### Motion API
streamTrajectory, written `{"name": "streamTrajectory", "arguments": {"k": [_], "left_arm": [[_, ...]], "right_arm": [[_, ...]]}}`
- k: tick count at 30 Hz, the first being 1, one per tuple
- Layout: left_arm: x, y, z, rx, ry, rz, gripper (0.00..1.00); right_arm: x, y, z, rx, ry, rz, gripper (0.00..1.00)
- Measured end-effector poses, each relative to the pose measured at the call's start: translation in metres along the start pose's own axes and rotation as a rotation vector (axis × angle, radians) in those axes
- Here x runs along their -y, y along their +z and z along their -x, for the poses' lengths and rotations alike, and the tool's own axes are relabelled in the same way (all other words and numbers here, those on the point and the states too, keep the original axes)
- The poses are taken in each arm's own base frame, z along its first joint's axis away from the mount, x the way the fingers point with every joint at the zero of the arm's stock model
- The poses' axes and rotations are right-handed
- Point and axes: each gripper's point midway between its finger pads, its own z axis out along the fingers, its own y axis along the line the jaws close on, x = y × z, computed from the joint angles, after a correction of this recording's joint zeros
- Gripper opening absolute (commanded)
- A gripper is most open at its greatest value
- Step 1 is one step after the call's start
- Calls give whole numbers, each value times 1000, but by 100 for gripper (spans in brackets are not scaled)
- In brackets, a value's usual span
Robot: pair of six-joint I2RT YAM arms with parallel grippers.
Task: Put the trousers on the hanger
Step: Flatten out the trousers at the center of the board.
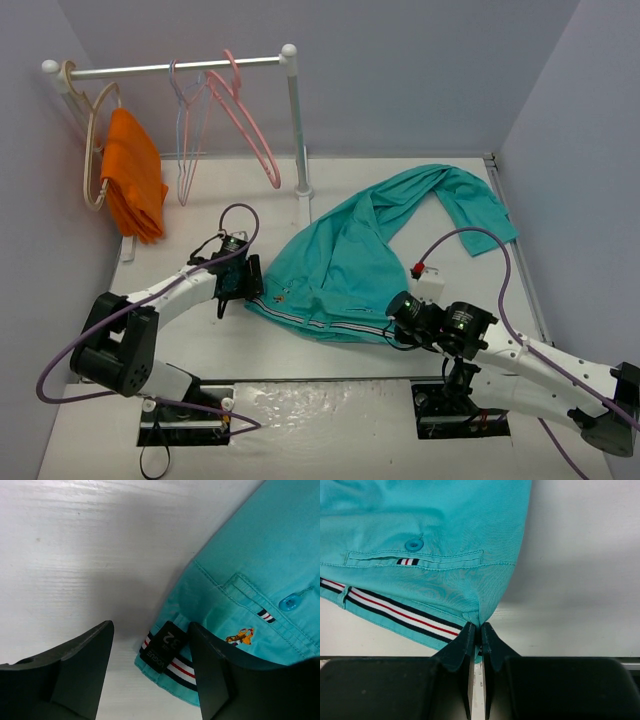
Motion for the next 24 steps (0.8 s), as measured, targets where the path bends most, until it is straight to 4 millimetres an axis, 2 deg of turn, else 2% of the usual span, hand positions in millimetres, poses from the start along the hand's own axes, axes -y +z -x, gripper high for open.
{"name": "streamTrajectory", "arguments": {"k": [4,5,7,12,15,17,19,22,24], "left_arm": [[4,4,-3,-9,-6,-10,25],[5,5,-3,-6,-7,-13,12],[8,7,-3,-9,-13,-19,0],[9,7,-3,-16,-20,-13,0],[6,-5,9,-23,16,33,0],[8,-24,33,3,62,71,0],[16,-53,77,99,102,88,0],[26,-113,150,297,147,114,0],[25,-149,180,413,157,131,0]], "right_arm": [[-1,0,0,1,3,2,0],[-1,0,1,2,5,4,0],[-2,0,1,4,7,7,0],[-2,-1,2,7,8,10,0],[-3,-2,3,9,4,13,0],[-8,-5,9,16,-6,19,0],[-21,-11,20,34,-10,39,0],[-44,-20,37,59,-23,79,0],[-61,-23,43,74,-38,112,0]]}}
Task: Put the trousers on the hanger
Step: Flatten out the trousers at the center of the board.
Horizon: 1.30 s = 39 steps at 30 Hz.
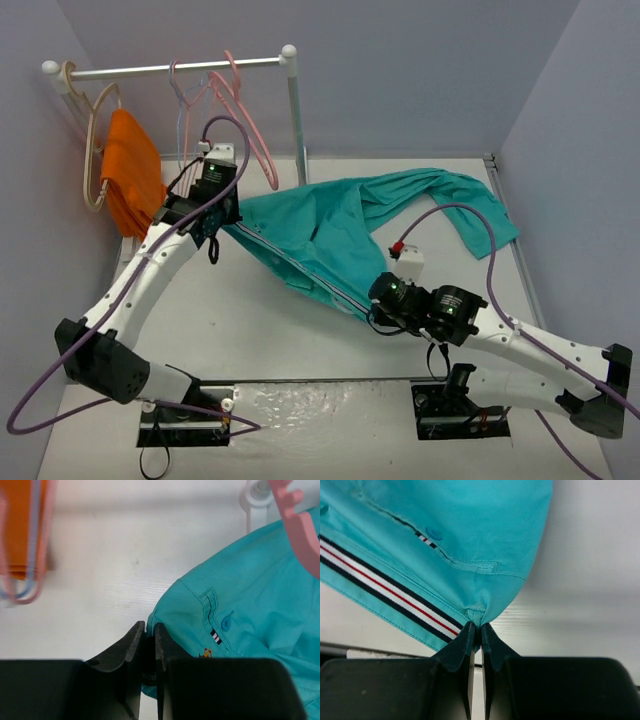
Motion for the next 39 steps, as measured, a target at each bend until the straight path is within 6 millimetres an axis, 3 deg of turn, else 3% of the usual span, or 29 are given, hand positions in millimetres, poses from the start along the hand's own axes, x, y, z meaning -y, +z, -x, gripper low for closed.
{"name": "streamTrajectory", "arguments": {"k": [2,5,10,12,14,17,19,22,24,27,30,33,39], "left_arm": [[-18,-17,14,56,13,45,0],[-49,-21,-3,29,22,130,5],[-109,1,-73,-154,-1,291,50],[-130,0,-84,-185,-26,346,65],[-141,-7,-80,-162,-53,369,68],[-142,-28,-61,-65,-96,341,70],[-134,-45,-51,2,-120,284,70],[-113,-68,-41,85,-160,163,70],[-88,-76,-44,111,-168,57,71],[-40,-75,-70,69,-141,-103,71],[4,-71,-102,-8,-76,-213,72],[44,-61,-129,-84,7,-271,73],[105,-60,-173,-145,166,-347,74]], "right_arm": [[-22,-1,-4,-5,-40,50,0],[-49,4,-28,-51,-119,103,7],[-87,21,-90,-174,-298,135,36],[-101,31,-110,-213,-374,127,44],[-110,38,-122,-236,-433,125,52],[-120,39,-116,-231,-470,142,59],[-127,39,-92,-202,-428,160,60],[-119,43,-30,-114,-316,155,60],[-99,47,18,-41,-225,122,59],[-61,52,77,51,-124,61,58],[-39,56,105,84,-94,39,58],[-29,66,124,97,-86,59,57],[-14,120,158,85,-76,62,57]]}}
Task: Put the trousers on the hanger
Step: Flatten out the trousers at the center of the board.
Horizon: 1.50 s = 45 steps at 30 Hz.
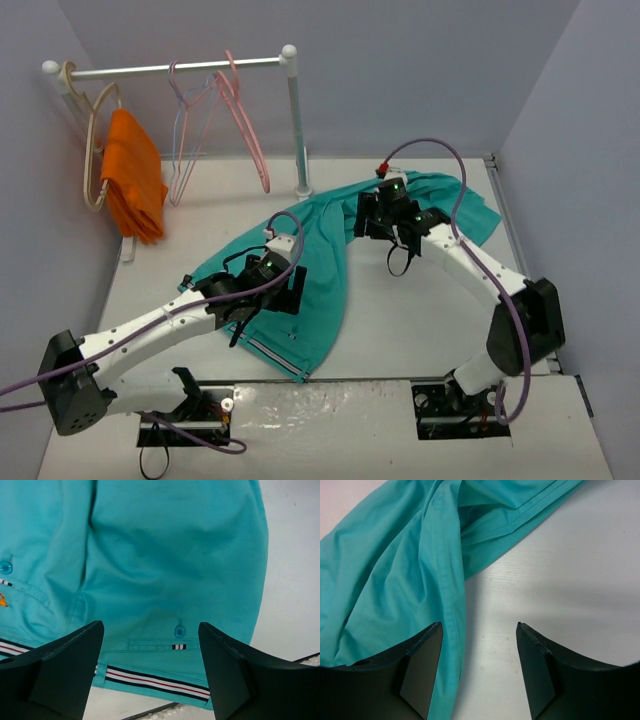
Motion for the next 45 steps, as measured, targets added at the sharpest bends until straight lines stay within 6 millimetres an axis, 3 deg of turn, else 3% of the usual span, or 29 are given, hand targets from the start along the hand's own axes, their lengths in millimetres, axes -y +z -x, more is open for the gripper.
{"name": "streamTrajectory", "arguments": {"k": [3,7,12,15,21,26,29,31,35,42,45], "left_arm": [[14,6,-13,-13,26,-8,74],[20,13,-35,-45,31,-3,74],[11,22,-67,-100,15,26,74],[5,25,-82,-129,4,45,74],[3,26,-91,-141,-36,50,74],[-1,27,-101,-160,-52,61,73],[-2,28,-103,-163,-59,62,74],[-2,29,-105,-168,-65,65,74],[-2,31,-108,-178,-70,72,73],[-5,38,-115,-207,-68,101,65],[-10,39,-115,-214,-84,118,61]], "right_arm": [[-2,31,6,-21,-39,-4,55],[-19,57,21,-5,-107,15,54],[-35,84,34,24,-197,8,54],[-42,99,32,20,-238,-7,54],[-46,125,18,-4,-292,-44,53],[-41,142,7,-20,-313,-93,46],[-34,147,3,-25,-316,-128,38],[-31,148,3,-22,-318,-145,22],[-26,148,6,-10,-319,-174,0],[-21,141,14,5,-315,-206,0],[-15,112,26,31,-282,-233,0]]}}
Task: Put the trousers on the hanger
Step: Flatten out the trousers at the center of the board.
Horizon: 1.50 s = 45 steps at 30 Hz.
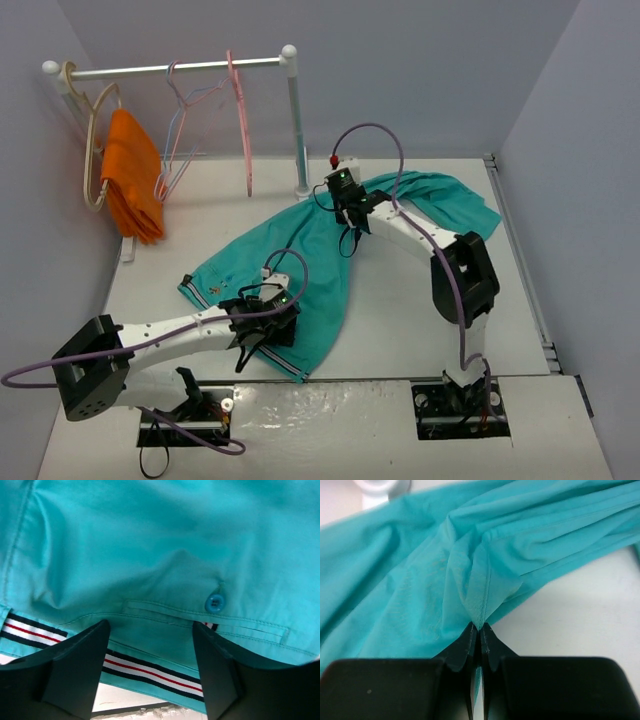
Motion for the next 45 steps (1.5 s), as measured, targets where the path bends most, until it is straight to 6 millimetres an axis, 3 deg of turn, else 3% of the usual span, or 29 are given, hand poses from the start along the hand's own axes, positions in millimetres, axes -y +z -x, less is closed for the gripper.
{"name": "streamTrajectory", "arguments": {"k": [4,7,9,11,14,17,19,21,23,29,31,34,37,41,45], "left_arm": [[-11,2,2,-11,-27,34,59],[-26,2,3,-25,-57,77,58],[-36,1,5,-29,-76,103,58],[-46,0,8,-34,-96,125,58],[-64,-4,14,-35,-130,154,58],[-79,-10,25,-24,-159,178,59],[-81,-15,35,-9,-153,177,60],[-75,-21,48,16,-136,149,61],[-62,-29,62,58,-104,98,64],[5,-53,76,134,61,-86,68],[26,-50,74,127,100,-123,68],[45,-28,59,64,124,-135,68],[43,-1,38,-26,116,-88,68],[24,26,13,-148,67,0,68],[4,32,20,-177,-37,38,68]], "right_arm": [[35,-72,16,92,119,-24,0],[70,-138,-2,167,274,-25,0],[89,-167,-26,172,342,-34,0],[95,-183,-48,192,437,-14,2],[91,-188,-123,76,467,6,4],[79,-192,-194,-77,449,31,25],[74,-196,-213,-133,436,36,41],[70,-200,-215,-144,444,42,53],[70,-205,-206,-135,441,38,59],[63,-216,-131,-26,427,32,61],[67,-212,-106,-3,412,7,60],[71,-197,-86,6,380,-11,59],[69,-175,-87,-41,311,-12,59],[57,-154,-105,-112,230,16,59],[53,-148,-118,-140,201,38,59]]}}
